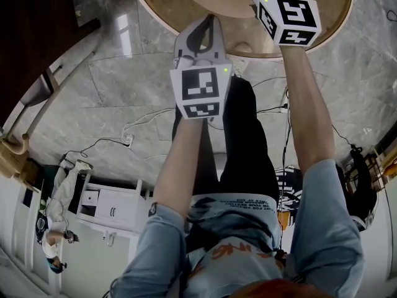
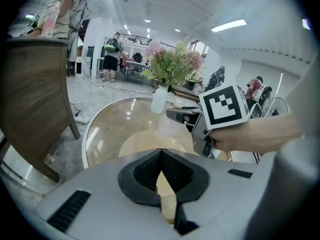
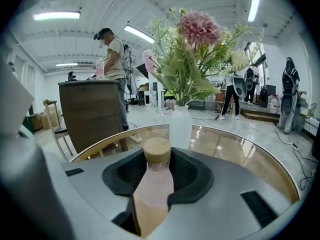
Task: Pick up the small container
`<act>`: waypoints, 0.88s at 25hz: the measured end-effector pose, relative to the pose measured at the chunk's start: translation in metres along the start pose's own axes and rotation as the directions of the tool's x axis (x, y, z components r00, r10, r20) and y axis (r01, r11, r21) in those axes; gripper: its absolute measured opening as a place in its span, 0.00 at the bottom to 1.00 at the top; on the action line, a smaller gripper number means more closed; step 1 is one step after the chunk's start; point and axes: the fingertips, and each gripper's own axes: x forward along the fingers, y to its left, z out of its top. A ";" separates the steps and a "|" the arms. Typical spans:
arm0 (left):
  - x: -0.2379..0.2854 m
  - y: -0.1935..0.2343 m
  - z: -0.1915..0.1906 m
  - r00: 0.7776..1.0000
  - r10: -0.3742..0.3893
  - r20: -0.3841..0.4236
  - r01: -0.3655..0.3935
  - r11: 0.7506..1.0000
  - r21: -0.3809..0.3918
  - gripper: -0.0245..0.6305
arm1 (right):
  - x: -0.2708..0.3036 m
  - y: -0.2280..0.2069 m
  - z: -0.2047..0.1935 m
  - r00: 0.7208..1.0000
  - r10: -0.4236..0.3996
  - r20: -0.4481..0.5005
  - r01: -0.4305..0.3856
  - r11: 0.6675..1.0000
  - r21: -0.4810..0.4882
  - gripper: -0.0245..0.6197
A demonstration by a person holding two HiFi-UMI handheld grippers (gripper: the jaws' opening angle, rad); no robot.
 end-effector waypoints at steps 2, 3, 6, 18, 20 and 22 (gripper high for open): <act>0.001 -0.001 0.005 1.000 -0.001 0.011 0.001 1.000 0.009 0.07 | -0.001 0.002 -0.001 1.000 0.006 -0.020 -0.006 1.000 -0.001 0.27; 0.001 -0.002 0.007 1.000 -0.003 0.015 0.003 1.000 0.011 0.07 | -0.002 0.003 -0.002 1.000 0.008 -0.029 -0.008 1.000 0.002 0.27; 0.001 -0.003 0.008 1.000 -0.011 0.021 0.010 1.000 0.027 0.07 | -0.008 0.005 -0.007 0.999 0.011 -0.052 -0.010 1.000 0.011 0.27; -0.023 0.005 0.010 0.997 0.053 0.056 -0.054 0.998 0.020 0.07 | -0.065 0.016 -0.027 0.992 0.019 -0.121 -0.012 0.998 0.059 0.27; -0.030 -0.006 0.019 0.996 0.047 0.071 -0.049 0.998 0.031 0.07 | -0.078 0.017 -0.020 0.992 0.034 -0.123 -0.025 0.997 0.073 0.27; -0.043 -0.020 0.032 0.995 0.044 0.092 -0.048 0.998 0.039 0.07 | -0.098 0.018 -0.007 0.993 0.048 -0.113 -0.038 0.996 0.087 0.27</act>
